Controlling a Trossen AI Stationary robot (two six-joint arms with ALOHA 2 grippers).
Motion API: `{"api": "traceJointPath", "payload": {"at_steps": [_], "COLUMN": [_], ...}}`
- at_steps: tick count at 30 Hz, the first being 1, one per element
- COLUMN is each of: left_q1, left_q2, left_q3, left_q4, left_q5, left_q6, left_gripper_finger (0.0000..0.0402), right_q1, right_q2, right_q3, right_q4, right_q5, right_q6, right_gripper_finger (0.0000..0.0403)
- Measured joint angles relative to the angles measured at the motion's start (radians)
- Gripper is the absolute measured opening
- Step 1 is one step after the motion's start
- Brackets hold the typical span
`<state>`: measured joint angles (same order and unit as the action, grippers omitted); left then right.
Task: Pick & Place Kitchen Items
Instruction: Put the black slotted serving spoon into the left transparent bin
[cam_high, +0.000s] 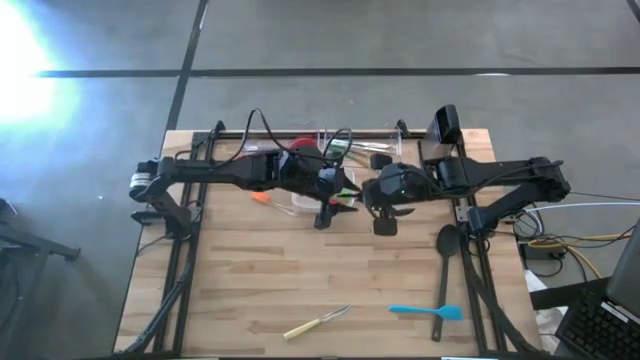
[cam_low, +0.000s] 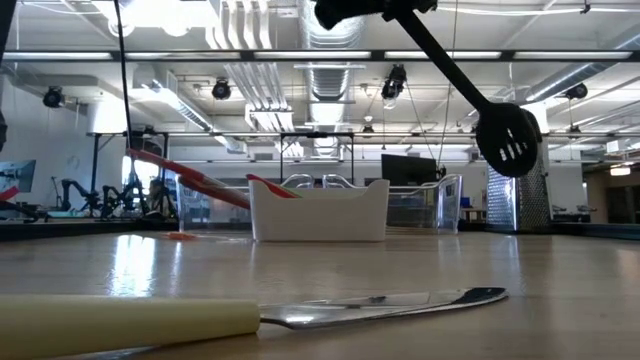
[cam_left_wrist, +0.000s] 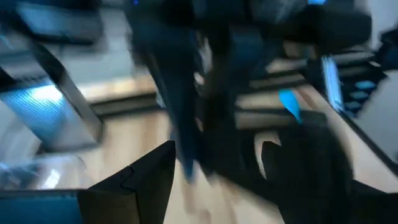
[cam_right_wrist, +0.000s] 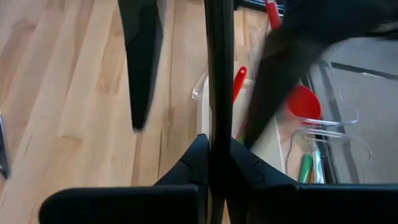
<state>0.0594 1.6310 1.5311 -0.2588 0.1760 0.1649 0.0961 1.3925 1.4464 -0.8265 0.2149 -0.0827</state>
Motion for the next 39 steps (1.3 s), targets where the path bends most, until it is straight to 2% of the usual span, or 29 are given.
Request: {"api": "traceJointPath", "payload": {"at_steps": [5, 13, 17, 22, 30, 33, 36, 39], "left_q1": [-0.026, -0.037, -0.036, -0.036, -0.036, -0.036, -0.036, -0.036], "left_q2": [0.001, 0.002, -0.011, -0.035, -0.041, -0.04, -0.04, -0.04], "left_q3": [-0.012, -0.087, -0.137, -0.182, -0.195, -0.195, -0.195, -0.195], "left_q4": [0.122, 0.271, 0.348, 0.483, 0.525, 0.528, 0.529, 0.53], "left_q5": [-0.118, -0.133, -0.144, -0.142, -0.137, -0.136, -0.145, -0.145], "left_q6": [0.054, 0.047, 0.044, 0.044, 0.035, 0.022, 0.025, 0.024], "left_gripper_finger": [0.0243, 0.0242, 0.0228, 0.0191, 0.014, 0.0097, 0.003, 0.0024], "right_q1": [0.002, 0.002, 0.002, 0.002, 0.002, 0.001, 0.001, 0.0], "right_q2": [-0.004, -0.024, -0.041, -0.057, -0.053, -0.053, -0.053, -0.053], "right_q3": [-0.001, -0.001, -0.001, -0.001, -0.001, -0.001, -0.001, -0.001], "right_q4": [0.007, 0.001, -0.011, -0.013, -0.007, -0.006, -0.007, -0.006], "right_q5": [-0.001, 0.022, 0.023, 0.024, 0.023, 0.023, 0.024, 0.028], "right_q6": [0.0, -0.007, -0.001, 0.002, -0.004, -0.003, 0.003, 0.012], "right_gripper_finger": [0.0011, 0.0011, 0.0011, 0.0011, 0.0011, 0.0011, 0.0011, 0.0011]}}
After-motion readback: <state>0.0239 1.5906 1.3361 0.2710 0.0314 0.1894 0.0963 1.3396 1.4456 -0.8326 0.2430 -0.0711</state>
